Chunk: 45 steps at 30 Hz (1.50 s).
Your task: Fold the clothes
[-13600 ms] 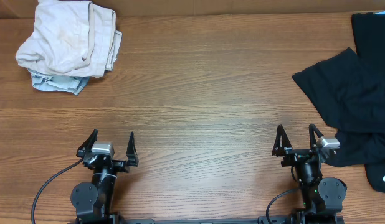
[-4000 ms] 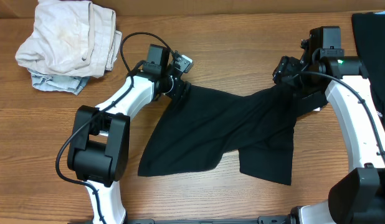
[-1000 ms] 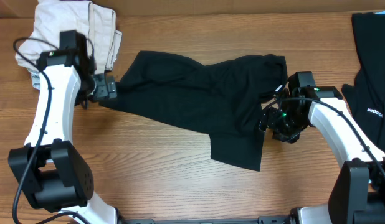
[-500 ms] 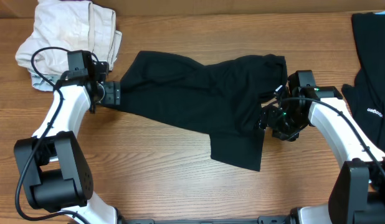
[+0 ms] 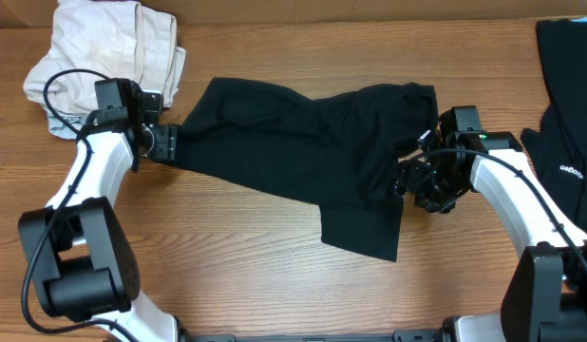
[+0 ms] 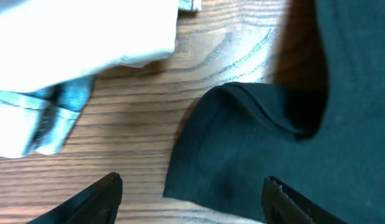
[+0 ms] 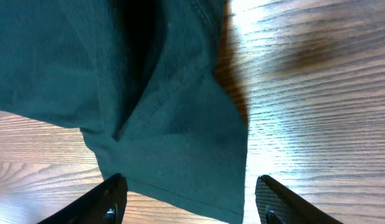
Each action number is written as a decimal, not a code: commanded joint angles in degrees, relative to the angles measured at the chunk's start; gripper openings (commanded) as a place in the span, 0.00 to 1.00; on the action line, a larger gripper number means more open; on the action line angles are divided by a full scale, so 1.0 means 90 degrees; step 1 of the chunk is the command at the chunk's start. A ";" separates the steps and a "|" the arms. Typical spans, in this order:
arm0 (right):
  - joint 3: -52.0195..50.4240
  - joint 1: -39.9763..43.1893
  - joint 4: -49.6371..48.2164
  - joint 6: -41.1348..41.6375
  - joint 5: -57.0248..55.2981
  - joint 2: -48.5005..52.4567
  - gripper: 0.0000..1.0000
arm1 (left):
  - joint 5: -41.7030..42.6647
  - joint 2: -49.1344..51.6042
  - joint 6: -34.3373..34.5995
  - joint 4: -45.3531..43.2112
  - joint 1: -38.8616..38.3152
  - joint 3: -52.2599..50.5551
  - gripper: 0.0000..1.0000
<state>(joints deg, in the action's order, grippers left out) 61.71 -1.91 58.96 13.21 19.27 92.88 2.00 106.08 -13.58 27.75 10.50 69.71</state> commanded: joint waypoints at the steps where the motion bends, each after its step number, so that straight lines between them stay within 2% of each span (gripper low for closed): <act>1: 0.0012 -0.0002 -0.0053 -0.0066 0.0039 -0.0153 0.70 | 0.0177 0.0423 -0.0010 -0.0046 0.0034 -0.0068 0.74; 9: 0.0012 -0.0002 -0.0066 -0.0068 0.0036 -0.0153 0.70 | 0.0279 0.0714 0.0228 0.0245 0.0039 -0.0068 0.73; 13: 0.0012 -0.0002 -0.0090 -0.0068 0.0036 -0.0153 0.70 | 0.0119 0.0750 0.0226 0.0508 0.0041 -0.0075 0.66; 17: 0.0012 -0.0002 -0.0172 -0.0073 0.0032 -0.0153 0.70 | -0.0061 0.0996 0.0228 0.0148 0.0039 -0.0075 0.67; 19: 0.0012 -0.0002 -0.0160 -0.0070 0.0012 -0.0153 0.70 | -0.0056 0.1086 0.0328 0.0124 0.0039 -0.0075 0.64; 22: -0.0002 -0.0002 -0.0153 -0.0070 0.0012 -0.0153 0.69 | -0.0078 0.1163 0.0525 0.0255 0.0034 -0.0075 0.51; 28: -0.0112 -0.0002 0.0070 -0.0068 0.0017 -0.0153 0.69 | -0.0967 0.1158 0.1532 0.0920 0.0063 -0.0022 0.04; 32: -0.0114 -0.0002 0.0311 -0.0027 0.0017 -0.0153 0.65 | -0.0913 0.1158 0.1763 0.1336 0.0063 0.0158 0.04; 36: -0.0177 -0.0070 0.0517 0.0068 0.0075 -0.0153 0.63 | -0.0476 0.1158 0.1892 0.1608 0.0039 0.0352 0.04; 40: -0.0687 -0.0491 0.0095 0.0413 0.0087 -0.0153 0.62 | -0.0104 0.1158 0.1892 0.1554 0.0007 0.0369 0.04; 42: -0.0945 -0.0721 -0.0308 0.0571 0.0012 -0.0153 0.53 | -0.0095 0.1158 0.1892 0.1523 -0.0012 0.0369 0.04; 45: -0.1214 -0.1083 -0.0699 0.0998 -0.0481 -0.0153 0.50 | -0.0092 0.1158 0.1894 0.1503 -0.0017 0.0369 0.04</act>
<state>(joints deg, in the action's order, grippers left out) 53.15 -8.51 54.87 17.17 18.87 92.75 -1.26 113.80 2.11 40.95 10.55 73.67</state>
